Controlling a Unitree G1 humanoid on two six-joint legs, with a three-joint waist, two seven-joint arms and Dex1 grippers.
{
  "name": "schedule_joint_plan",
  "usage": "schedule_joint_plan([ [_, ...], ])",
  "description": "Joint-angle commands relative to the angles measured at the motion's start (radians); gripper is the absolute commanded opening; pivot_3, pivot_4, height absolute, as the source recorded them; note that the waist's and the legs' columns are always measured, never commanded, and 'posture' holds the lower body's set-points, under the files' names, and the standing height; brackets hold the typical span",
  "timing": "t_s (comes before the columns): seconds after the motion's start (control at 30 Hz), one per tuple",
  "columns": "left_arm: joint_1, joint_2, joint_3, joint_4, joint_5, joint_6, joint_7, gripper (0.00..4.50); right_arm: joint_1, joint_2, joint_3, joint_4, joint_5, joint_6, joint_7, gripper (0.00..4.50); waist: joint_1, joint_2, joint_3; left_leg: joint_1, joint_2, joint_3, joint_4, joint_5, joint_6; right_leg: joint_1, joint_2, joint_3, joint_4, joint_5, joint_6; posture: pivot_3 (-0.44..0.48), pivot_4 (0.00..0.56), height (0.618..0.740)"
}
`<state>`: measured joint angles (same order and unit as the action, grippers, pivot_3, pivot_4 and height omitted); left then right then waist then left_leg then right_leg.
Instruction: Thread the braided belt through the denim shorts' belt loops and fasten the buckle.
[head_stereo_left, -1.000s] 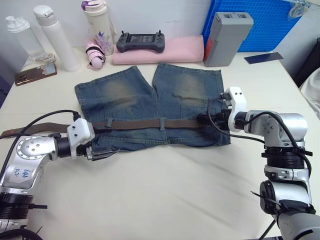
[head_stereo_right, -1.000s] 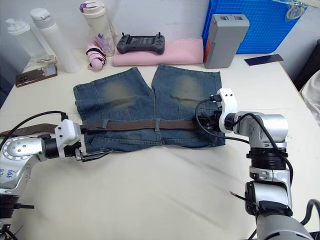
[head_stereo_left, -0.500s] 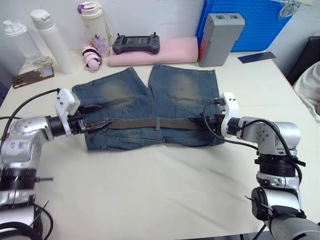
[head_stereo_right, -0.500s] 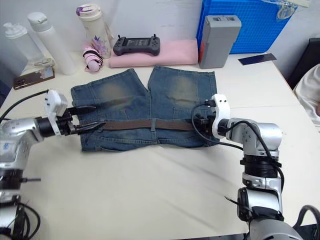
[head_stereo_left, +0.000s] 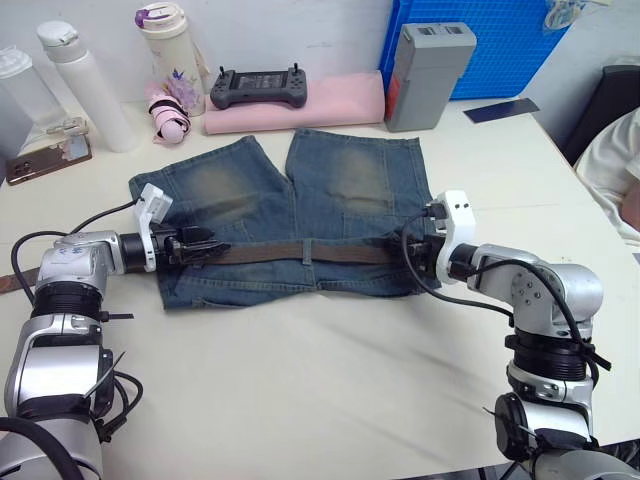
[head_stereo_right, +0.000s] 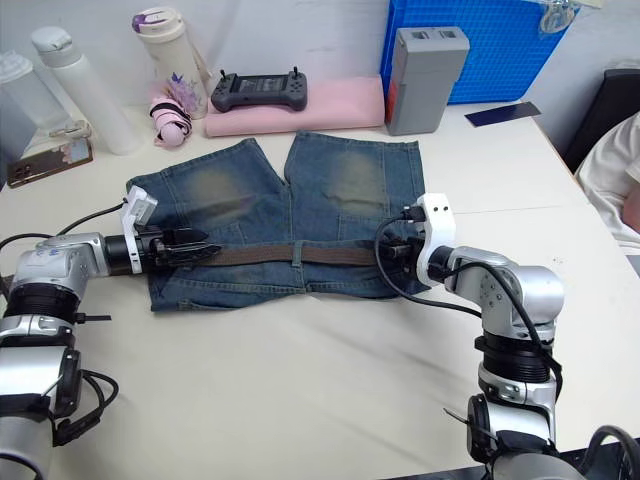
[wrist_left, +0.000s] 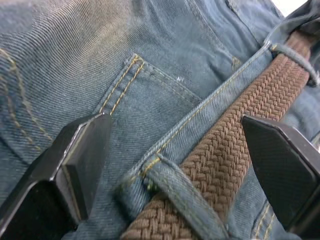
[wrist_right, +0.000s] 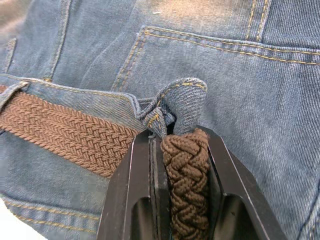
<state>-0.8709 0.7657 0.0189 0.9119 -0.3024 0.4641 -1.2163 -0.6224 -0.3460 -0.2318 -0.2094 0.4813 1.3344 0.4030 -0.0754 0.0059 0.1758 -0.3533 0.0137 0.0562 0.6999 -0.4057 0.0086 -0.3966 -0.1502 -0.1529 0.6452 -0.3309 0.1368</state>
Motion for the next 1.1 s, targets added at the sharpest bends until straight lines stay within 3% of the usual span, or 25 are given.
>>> schedule_joint_plan([
  [0.03,0.001,0.038,0.011,0.027,0.029,-0.001,-0.034,4.50,0.006,-0.004,-0.033,-0.051,0.027,0.008,-0.016,0.43,-0.001,0.000,0.000,0.000,0.000,0.000,0.000,0.000,0.000,0.000,0.000,0.000,0.000,0.000,0.000,0.000,0.150,0.740],
  [0.27,0.034,0.073,0.014,-0.014,0.046,0.026,-0.082,4.50,0.012,0.006,-0.037,-0.048,0.043,-0.003,-0.039,0.43,-0.003,0.000,0.000,0.000,0.000,0.000,0.002,0.000,0.000,0.000,0.000,0.002,0.000,0.000,0.000,0.000,0.150,0.740],
  [0.4,0.041,0.058,0.028,-0.033,0.035,0.037,-0.073,3.29,0.014,0.010,-0.034,-0.047,0.049,-0.008,-0.048,0.43,-0.003,0.000,0.000,0.000,0.000,-0.001,0.002,0.000,0.000,0.000,0.000,0.002,0.001,0.000,0.000,0.000,0.150,0.740],
  [0.63,0.024,0.006,0.034,-0.044,0.029,0.079,-0.078,0.22,0.023,0.007,-0.028,-0.043,0.050,-0.015,-0.054,0.43,-0.002,0.000,0.000,0.000,-0.001,-0.003,0.002,0.000,0.000,0.000,0.000,0.001,0.002,0.000,0.000,0.000,0.150,0.740],
  [0.7,0.025,0.002,0.035,-0.043,0.035,0.073,-0.074,0.00,0.022,0.004,-0.028,-0.045,0.050,-0.015,-0.055,0.43,-0.002,0.000,0.000,0.000,-0.001,-0.003,0.002,0.000,0.000,0.000,0.000,0.001,0.002,0.000,0.000,0.000,0.150,0.740],
  [0.93,-0.004,0.013,0.063,-0.034,0.036,0.014,-0.053,0.00,0.008,-0.006,-0.036,-0.044,0.049,-0.028,-0.056,0.43,-0.001,0.000,0.000,-0.001,-0.001,-0.004,0.002,0.000,0.000,0.001,-0.001,0.001,0.003,0.000,-0.001,0.000,0.150,0.740],
  [1.1,0.035,0.027,0.180,-0.260,-0.093,0.092,-0.050,0.00,0.018,-0.014,-0.104,-0.134,0.114,-0.065,-0.011,0.43,-0.001,0.000,0.000,-0.001,-0.001,-0.004,0.002,0.000,0.000,0.001,-0.001,0.001,0.003,0.000,-0.001,0.000,0.150,0.740],
])
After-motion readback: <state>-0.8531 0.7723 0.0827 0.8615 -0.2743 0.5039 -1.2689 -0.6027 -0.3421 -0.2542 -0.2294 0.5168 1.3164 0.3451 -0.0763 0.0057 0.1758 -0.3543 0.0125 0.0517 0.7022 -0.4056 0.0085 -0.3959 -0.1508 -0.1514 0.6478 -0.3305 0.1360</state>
